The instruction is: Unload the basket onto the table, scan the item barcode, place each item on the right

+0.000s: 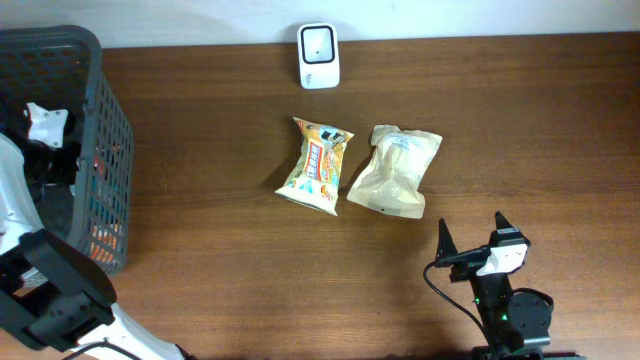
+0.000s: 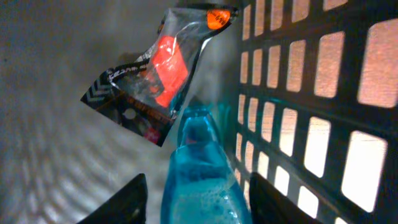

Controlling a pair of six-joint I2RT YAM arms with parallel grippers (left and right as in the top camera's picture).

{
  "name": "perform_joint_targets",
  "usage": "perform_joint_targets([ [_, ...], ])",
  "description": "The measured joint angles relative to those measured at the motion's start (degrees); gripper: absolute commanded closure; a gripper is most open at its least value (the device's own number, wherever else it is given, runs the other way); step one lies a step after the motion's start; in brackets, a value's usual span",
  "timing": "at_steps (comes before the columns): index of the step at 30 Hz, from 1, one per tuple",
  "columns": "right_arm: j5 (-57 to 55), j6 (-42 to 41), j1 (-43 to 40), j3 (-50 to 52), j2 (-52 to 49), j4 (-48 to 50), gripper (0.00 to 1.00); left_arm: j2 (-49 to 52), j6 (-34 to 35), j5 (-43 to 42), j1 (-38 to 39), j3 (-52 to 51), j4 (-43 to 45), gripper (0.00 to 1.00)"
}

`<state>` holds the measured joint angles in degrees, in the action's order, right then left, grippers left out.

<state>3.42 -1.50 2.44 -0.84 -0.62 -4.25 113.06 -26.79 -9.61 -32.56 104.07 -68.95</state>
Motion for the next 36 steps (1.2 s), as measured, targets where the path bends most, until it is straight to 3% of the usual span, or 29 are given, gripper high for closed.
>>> perform_joint_targets([
  [13, 0.0, 0.0, 0.0, 0.0, 0.0, 0.0, 0.02, 0.0, 0.3, -1.1, 0.0, 0.0, 0.6, 0.74],
  [19, 0.0, 0.0, 0.0, 0.0, 0.0, 0.0, 0.02, 0.0, 0.3, -1.0, 0.0, 1.0, -1.6, 0.77],
  [27, 0.0, 0.0, 0.0, 0.0, 0.0, 0.0, 0.02, 0.2, 1.6, -1.0, 0.0, 10.0, -4.6, 0.87],
  [36, 0.0, 0.0, 0.0, 0.0, 0.0, 0.0, 0.02, 0.2, 4.3, -1.1, 0.0, 18.1, -6.0, 0.86],
])
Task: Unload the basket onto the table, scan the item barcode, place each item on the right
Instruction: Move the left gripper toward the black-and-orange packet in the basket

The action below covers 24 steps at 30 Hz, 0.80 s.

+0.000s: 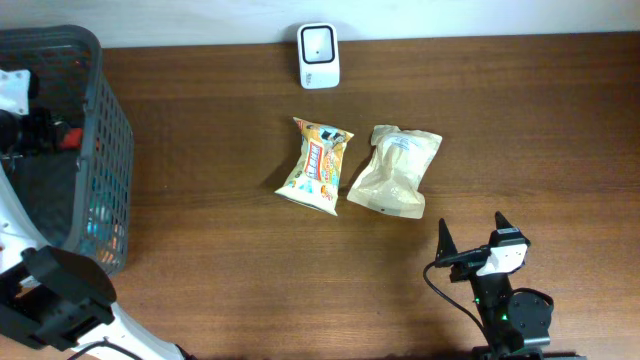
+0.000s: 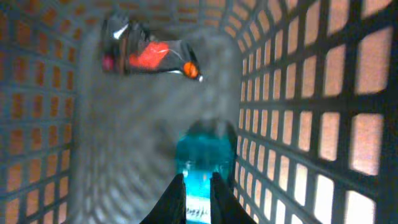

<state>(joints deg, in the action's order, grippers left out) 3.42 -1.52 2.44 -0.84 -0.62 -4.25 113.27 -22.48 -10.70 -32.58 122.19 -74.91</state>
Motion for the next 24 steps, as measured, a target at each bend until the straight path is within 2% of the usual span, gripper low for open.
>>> perform_joint_targets([
  [2, 0.0, 0.0, 0.0, 0.0, 0.0, 0.0, 0.02, 0.0, 0.8, 0.0, 0.0, 2.6, -0.2, 0.60],
  [4, 0.0, 0.0, 0.0, 0.0, 0.0, 0.0, 0.02, 0.0, 1.3, 0.0, 0.0, 4.9, -0.3, 0.53],
  [5, 0.0, 0.0, 0.0, 0.0, 0.0, 0.0, 0.02, 0.0, 1.9, 0.0, 0.0, 5.3, -0.4, 0.43],
  [8, 0.0, 0.0, 0.0, 0.0, 0.0, 0.0, 0.02, 0.0, 2.1, 0.7, 0.0, 5.2, -1.0, 0.39],
  [9, 0.0, 0.0, 0.0, 0.0, 0.0, 0.0, 0.02, 0.0, 2.4, 1.1, 0.0, 5.0, -0.9, 0.30],
  [10, 0.0, 0.0, 0.0, 0.0, 0.0, 0.0, 0.02, 0.0, 2.4, 1.4, 0.0, 4.5, -0.9, 0.25],
  [16, 0.0, 0.0, 0.0, 0.0, 0.0, 0.0, 0.02, 0.0, 2.7, 2.6, 0.0, -2.3, 4.4, 0.21],
  [24, 0.0, 0.0, 0.0, 0.0, 0.0, 0.0, 0.02, 0.9, 7.4, 6.5, 0.0, -7.0, 17.2, 0.26],
])
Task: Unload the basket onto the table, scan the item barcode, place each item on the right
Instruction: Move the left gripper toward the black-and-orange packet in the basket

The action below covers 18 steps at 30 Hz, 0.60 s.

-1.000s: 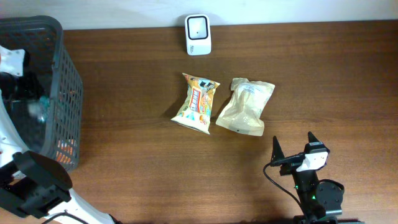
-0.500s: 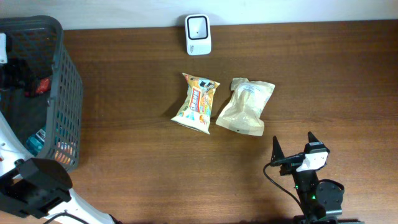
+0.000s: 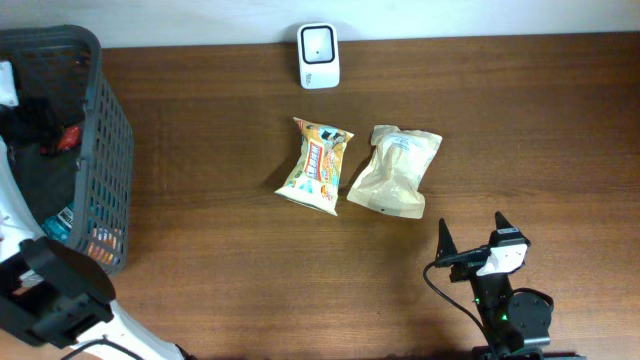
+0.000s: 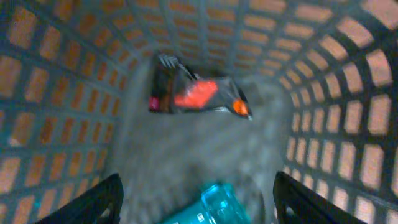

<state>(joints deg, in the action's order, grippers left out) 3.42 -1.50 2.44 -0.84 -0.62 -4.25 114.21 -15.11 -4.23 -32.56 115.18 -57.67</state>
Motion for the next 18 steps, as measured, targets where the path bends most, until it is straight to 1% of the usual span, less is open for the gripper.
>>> perform_joint_targets([
  [3, 0.0, 0.0, 0.0, 0.0, 0.0, 0.0, 0.02, 1.7, 0.2, 0.3, 0.0, 0.0, 2.9, 0.26],
  [6, 0.0, 0.0, 0.0, 0.0, 0.0, 0.0, 0.02, 6.4, 0.6, 0.6, 0.0, 0.0, 7.2, 0.27],
  [10, 0.0, 0.0, 0.0, 0.0, 0.0, 0.0, 0.02, 11.5, 0.9, 0.6, 0.0, -0.2, 13.6, 0.30],
  [13, 0.0, 0.0, 0.0, 0.0, 0.0, 0.0, 0.02, 13.9, 1.0, -0.6, 0.1, -0.4, 18.1, 0.32],
  [16, 0.0, 0.0, 0.0, 0.0, 0.0, 0.0, 0.02, 14.6, 1.0, -2.9, 0.7, -0.5, 20.8, 0.32],
  [18, 0.0, 0.0, 0.0, 0.0, 0.0, 0.0, 0.02, 15.1, 0.6, -4.2, 1.6, -0.5, 21.0, 0.32],
])
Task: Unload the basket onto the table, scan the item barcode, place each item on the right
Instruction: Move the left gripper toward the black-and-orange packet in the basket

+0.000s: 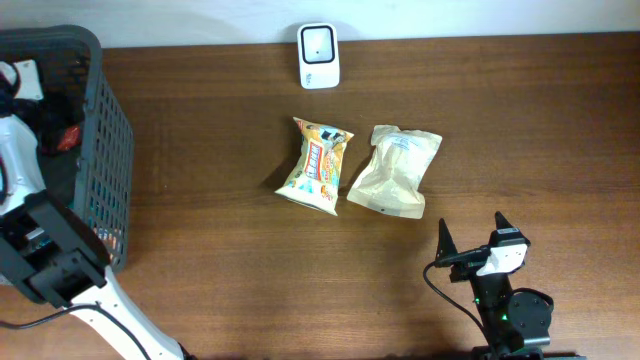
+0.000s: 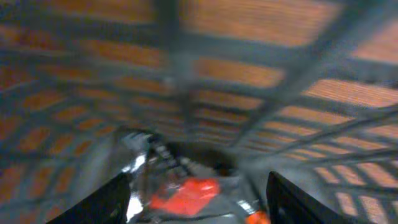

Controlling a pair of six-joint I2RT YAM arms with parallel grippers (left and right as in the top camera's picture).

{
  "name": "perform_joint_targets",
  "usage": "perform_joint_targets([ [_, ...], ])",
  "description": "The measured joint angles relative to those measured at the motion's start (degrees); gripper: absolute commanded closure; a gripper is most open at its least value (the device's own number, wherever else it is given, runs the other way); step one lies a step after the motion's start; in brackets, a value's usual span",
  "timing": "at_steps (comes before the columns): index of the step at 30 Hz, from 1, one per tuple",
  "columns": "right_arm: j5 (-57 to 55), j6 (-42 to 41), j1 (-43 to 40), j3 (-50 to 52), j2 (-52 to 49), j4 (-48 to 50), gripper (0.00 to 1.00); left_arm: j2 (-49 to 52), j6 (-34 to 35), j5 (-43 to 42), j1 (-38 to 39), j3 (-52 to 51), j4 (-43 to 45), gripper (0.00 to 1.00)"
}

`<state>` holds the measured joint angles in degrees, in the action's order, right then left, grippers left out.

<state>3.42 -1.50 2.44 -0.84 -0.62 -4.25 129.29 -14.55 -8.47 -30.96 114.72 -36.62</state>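
Observation:
The white barcode scanner (image 1: pixel 319 42) stands at the table's far edge. A black packet with a red panel (image 2: pixel 186 194) lies on the floor of the dark mesh basket (image 1: pixel 105 120) and shows red from overhead (image 1: pixel 68 136). My left gripper (image 2: pixel 196 208) is open inside the basket, close over that packet, one dark finger (image 2: pixel 106 204) on each side of it. The wrist view is blurred, so I cannot tell whether the fingers touch the packet. My right gripper (image 1: pixel 471 232) stands open near the front right, holding nothing.
A colourful snack bag (image 1: pixel 316 166) and a tan pouch (image 1: pixel 394 171) lie side by side mid-table, in front of the scanner. The basket's tall walls close round the left gripper on all sides.
My left gripper has come closer to the black-and-red packet at the basket's far end and is still open. The blue packet has dropped out of the wrist view. The right arm is unchanged.
My open left gripper first straddled a blue packet by the basket wall. Then its fingers stood close together over it. Then they were wide open with the black-and-red packet ahead, and now they flank that packet. The two bags and the right arm stayed put.

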Motion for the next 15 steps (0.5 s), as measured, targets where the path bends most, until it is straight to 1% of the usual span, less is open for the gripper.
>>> perform_joint_targets([
  [3, 0.0, 0.0, 0.0, 0.0, 0.0, 0.0, 0.02, 1.4, -0.5, -0.8, 1.7, 0.0, 0.0, 0.29],
  [6, 0.0, 0.0, 0.0, 0.0, 0.0, 0.0, 0.02, 2.1, -0.6, -0.4, 2.4, 0.0, 0.5, 0.29],
  [11, 0.0, 0.0, 0.0, 0.0, 0.0, 0.0, 0.02, 2.4, -0.9, 2.8, 2.8, 0.3, 1.3, 0.28],
  [15, 0.0, 0.0, 0.0, 0.0, 0.0, 0.0, 0.02, 2.5, -0.9, 3.7, 3.0, 0.5, 0.9, 0.33],
])
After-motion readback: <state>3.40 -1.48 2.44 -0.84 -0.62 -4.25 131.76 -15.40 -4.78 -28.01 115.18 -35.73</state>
